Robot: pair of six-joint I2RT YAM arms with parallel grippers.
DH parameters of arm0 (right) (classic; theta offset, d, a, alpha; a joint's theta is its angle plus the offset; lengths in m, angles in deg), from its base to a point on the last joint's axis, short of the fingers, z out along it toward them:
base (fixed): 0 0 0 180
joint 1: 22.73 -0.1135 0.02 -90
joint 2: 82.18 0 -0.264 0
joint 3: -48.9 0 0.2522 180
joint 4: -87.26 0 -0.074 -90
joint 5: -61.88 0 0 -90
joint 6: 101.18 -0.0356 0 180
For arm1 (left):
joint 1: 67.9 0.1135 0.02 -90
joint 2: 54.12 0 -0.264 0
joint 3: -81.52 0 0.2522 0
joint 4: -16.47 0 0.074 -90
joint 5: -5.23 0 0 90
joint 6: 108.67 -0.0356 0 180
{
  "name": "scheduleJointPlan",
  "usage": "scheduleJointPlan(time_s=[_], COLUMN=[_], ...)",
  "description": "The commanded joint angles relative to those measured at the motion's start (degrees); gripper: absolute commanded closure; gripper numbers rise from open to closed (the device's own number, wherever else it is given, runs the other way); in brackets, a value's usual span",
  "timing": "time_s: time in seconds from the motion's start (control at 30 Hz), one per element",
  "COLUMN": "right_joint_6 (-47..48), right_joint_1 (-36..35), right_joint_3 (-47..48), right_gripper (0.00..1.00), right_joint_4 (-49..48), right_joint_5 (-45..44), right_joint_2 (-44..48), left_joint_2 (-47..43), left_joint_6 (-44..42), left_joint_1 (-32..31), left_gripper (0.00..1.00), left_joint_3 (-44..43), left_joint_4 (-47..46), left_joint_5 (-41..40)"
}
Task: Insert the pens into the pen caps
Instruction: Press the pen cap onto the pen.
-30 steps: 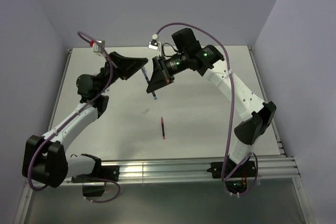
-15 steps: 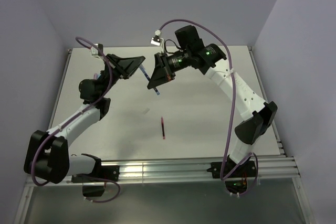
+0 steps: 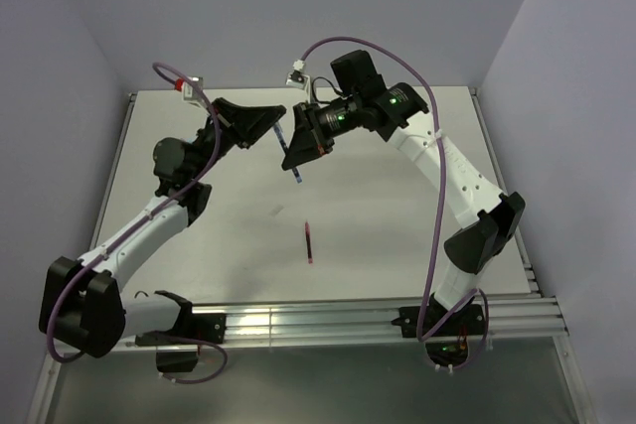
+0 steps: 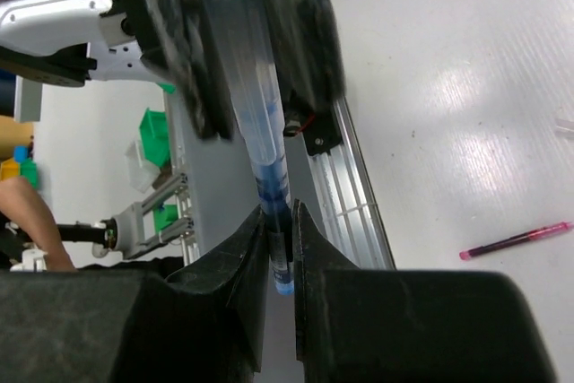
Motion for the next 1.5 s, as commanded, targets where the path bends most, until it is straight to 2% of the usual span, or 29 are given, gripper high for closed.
scheduleJointPlan(time_s=[0.0,0.07,0.17,0.33,0.5,0.7,0.97,1.47], right_joint_6=[-0.6,0.0,2.6,4.6,4.1,3.2,3.0,3.3], right_joint_1=[3.1,2.8,2.8,3.1,3.4,4.1,4.0,3.8], right_joint_3=[7.2,7.7,8.7,6.5,2.8,-0.8,-3.9,-6.1], right_gripper=[1.00,1.00,1.00,1.00,1.00,1.00,1.00,1.00], right_joint_4=[-30.4,-29.9,-28.1,-27.6,-27.6,-27.8,-27.8,-27.7], right_joint_5=[-12.2,-13.3,-15.5,-15.5,-13.9,-10.5,-5.0,-4.0], right_joint_2=[0.0,-0.2,-0.5,0.9,3.3,4.9,6.1,6.5], left_joint_2=[-1.5,-1.1,-0.9,-2.3,-2.9,-3.3,-2.6,-1.5], left_joint_6=[-12.3,-15.8,-19.5,-15.3,-11.5,-7.5,-4.7,1.0], left_joint_1=[-10.4,-11.1,-12.0,-11.5,-5.9,-2.8,-0.4,1.1], left_gripper=[1.00,1.00,1.00,1.00,1.00,1.00,1.00,1.00], left_joint_3=[1.0,-0.6,-2.0,-0.7,-1.8,-2.9,-5.5,-6.3], left_joint_4=[18.5,26.1,29.5,21.7,16.5,11.4,8.9,2.0], left_joint_5=[31.9,31.7,32.4,33.8,34.3,33.2,32.4,31.7])
